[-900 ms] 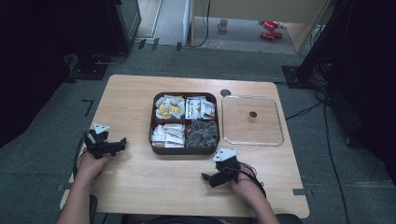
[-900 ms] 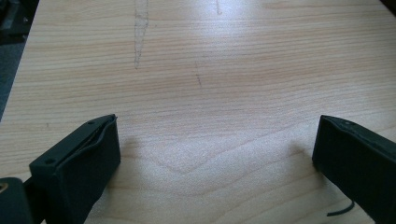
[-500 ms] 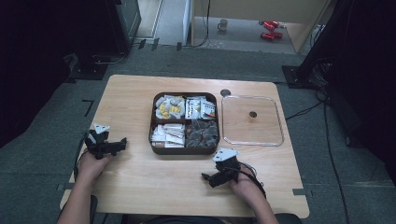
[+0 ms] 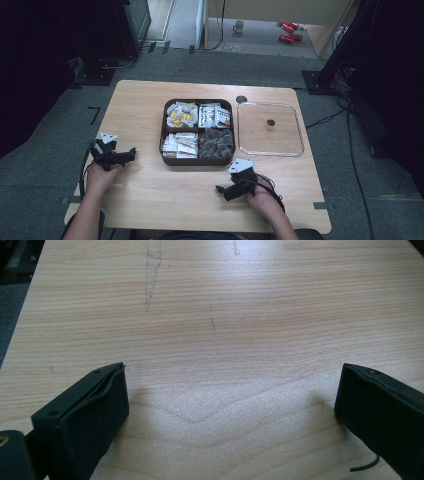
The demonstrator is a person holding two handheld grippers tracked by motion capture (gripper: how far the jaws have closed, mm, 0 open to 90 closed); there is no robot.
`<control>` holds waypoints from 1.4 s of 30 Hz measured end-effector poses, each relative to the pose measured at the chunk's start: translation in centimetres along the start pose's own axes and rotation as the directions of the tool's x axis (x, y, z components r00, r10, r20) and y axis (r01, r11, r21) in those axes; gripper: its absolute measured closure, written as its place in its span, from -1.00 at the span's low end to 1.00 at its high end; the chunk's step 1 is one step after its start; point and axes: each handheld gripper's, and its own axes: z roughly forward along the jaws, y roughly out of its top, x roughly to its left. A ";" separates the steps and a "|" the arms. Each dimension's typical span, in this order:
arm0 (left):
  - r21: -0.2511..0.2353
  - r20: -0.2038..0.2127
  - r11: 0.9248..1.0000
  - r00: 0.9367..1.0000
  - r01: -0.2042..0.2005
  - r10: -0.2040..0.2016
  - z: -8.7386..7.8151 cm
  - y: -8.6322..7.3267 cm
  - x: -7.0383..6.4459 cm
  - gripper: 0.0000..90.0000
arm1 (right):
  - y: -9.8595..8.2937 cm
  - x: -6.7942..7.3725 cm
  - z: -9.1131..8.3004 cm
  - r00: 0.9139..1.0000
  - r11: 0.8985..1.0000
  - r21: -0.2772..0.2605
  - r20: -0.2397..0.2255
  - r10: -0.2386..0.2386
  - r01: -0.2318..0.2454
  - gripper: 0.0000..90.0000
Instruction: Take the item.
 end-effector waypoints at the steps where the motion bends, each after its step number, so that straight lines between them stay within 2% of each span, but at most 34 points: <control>1: 0.000 0.000 1.000 1.000 0.000 0.000 0.0 0.0 0.0 -0.98 | 0.0 0.0 0.0 1.000 1.000 0.000 0.000 0.000 0.000 -1.00; 14: -0.001 0.003 1.000 1.000 -0.002 0.002 0.0 0.0 -0.1 -0.98 | 0.0 0.0 0.0 1.000 1.000 -0.001 0.004 0.004 -0.004 -1.00; 17: 0.013 0.004 1.000 1.000 -0.004 0.004 0.0 0.2 -0.1 -0.98 | 0.0 0.0 0.0 1.000 1.000 -0.002 0.004 0.004 -0.004 -1.00; 25: 0.047 0.038 0.998 0.999 -0.041 0.039 0.0 0.6 0.3 -0.97 | 0.0 0.0 0.0 1.000 1.000 -0.001 0.004 0.005 -0.005 -1.00; 27: 0.042 0.042 0.998 0.998 -0.043 0.041 -0.2 0.8 0.4 -0.83 | 0.0 0.0 0.0 1.000 1.000 -0.001 0.004 0.005 -0.005 -1.00; 28: 0.034 0.047 0.998 0.998 -0.044 0.043 -0.3 0.9 0.4 -0.65 | 0.0 0.1 0.0 1.000 1.000 -0.001 0.004 0.005 -0.005 -1.00; 29: 0.030 0.066 0.998 0.997 -0.050 0.048 -0.4 1.0 0.4 -0.43 | 0.0 0.0 0.0 1.000 1.000 -0.002 0.004 0.004 -0.004 -1.00; 30: 0.030 0.066 0.998 0.997 -0.050 0.048 -0.4 1.0 0.4 -0.41 | 0.0 0.0 0.0 1.000 1.000 -0.002 0.004 0.004 -0.004 -1.00; 31: 0.033 0.083 0.998 0.995 -0.058 0.055 -0.4 1.1 0.4 -0.40 | 0.0 0.0 0.0 1.000 1.000 0.000 0.004 0.004 -0.004 -1.00; 33: 0.042 0.102 0.995 0.991 -0.091 0.086 -0.3 1.5 0.2 -0.33 | 0.0 0.0 0.0 1.000 1.000 0.000 0.004 0.004 -0.004 -1.00; 35: 0.041 0.110 0.995 0.990 -0.092 0.087 -0.3 1.6 0.2 -0.28 | 0.0 0.0 0.0 1.000 1.000 0.000 0.004 0.004 -0.004 -1.00; 37: 0.041 0.143 0.995 0.986 -0.089 0.082 -0.3 2.0 0.1 -0.23 | 0.0 0.0 0.0 1.000 1.000 0.000 0.004 0.004 -0.004 -1.00; 38: 0.041 0.143 0.995 0.986 -0.089 0.082 -0.3 2.0 0.1 -0.22 | 0.0 0.0 0.0 1.000 1.000 0.000 0.004 0.004 -0.004 -1.00; 42: 0.008 0.201 0.994 0.974 -0.111 0.107 -0.8 2.7 -0.3 -0.19 | 0.0 0.0 0.0 1.000 1.000 -0.001 0.004 0.004 -0.004 -1.00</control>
